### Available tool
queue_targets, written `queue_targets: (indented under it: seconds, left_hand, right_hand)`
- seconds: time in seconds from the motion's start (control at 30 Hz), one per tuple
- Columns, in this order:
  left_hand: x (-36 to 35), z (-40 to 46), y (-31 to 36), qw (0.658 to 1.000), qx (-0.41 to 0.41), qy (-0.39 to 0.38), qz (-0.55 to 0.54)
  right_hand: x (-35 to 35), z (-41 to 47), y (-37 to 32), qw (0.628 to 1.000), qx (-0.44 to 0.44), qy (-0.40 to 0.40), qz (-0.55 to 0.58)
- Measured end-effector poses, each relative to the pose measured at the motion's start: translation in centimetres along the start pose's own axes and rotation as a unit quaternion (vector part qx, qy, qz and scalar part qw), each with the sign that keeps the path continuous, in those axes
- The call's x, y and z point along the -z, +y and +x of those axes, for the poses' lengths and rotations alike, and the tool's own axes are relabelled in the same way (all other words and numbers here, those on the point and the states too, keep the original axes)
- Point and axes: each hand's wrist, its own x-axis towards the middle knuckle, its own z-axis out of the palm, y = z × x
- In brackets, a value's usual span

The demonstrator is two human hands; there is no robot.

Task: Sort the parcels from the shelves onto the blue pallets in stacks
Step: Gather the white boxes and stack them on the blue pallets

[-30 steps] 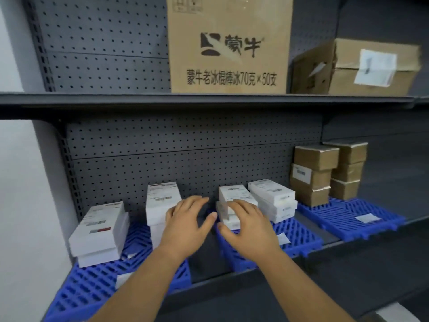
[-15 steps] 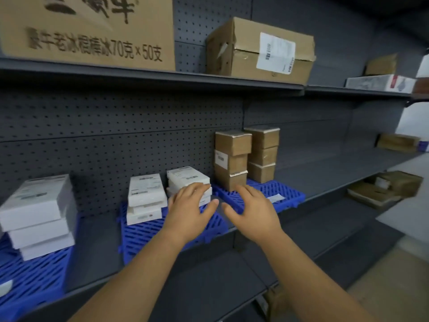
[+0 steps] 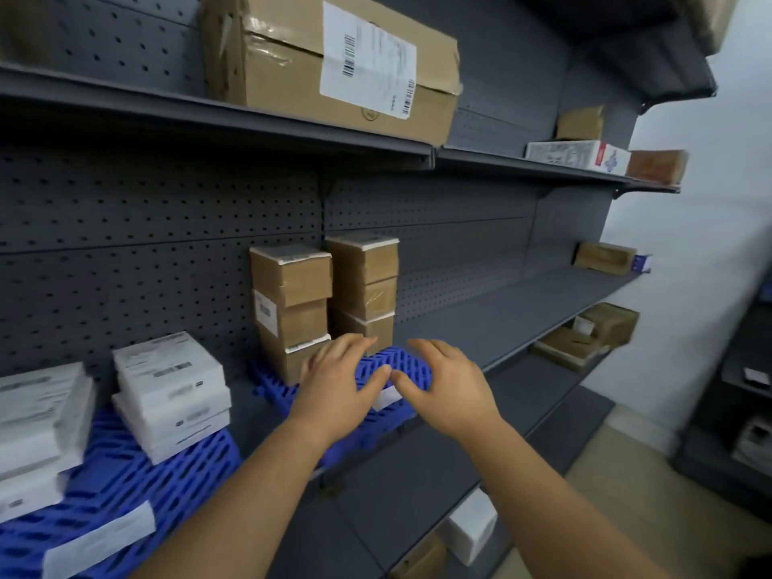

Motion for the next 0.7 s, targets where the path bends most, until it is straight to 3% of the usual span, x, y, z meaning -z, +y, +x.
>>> queue_targets:
  seconds: [0.37, 0.7]
  left_hand:
    - [-7.3, 5.1, 1.8, 1.000, 0.019, -0.014, 0.015]
    - [-9.9, 8.2, 4.6, 0.987, 0.122, 0.030, 0.101]
  right_hand:
    - [-1.3, 4.9, 9.4, 1.000, -0.009, -0.001, 0.008]
    - [-2.9, 10.7, 14.1, 0.991, 0.091, -0.044, 0.088]
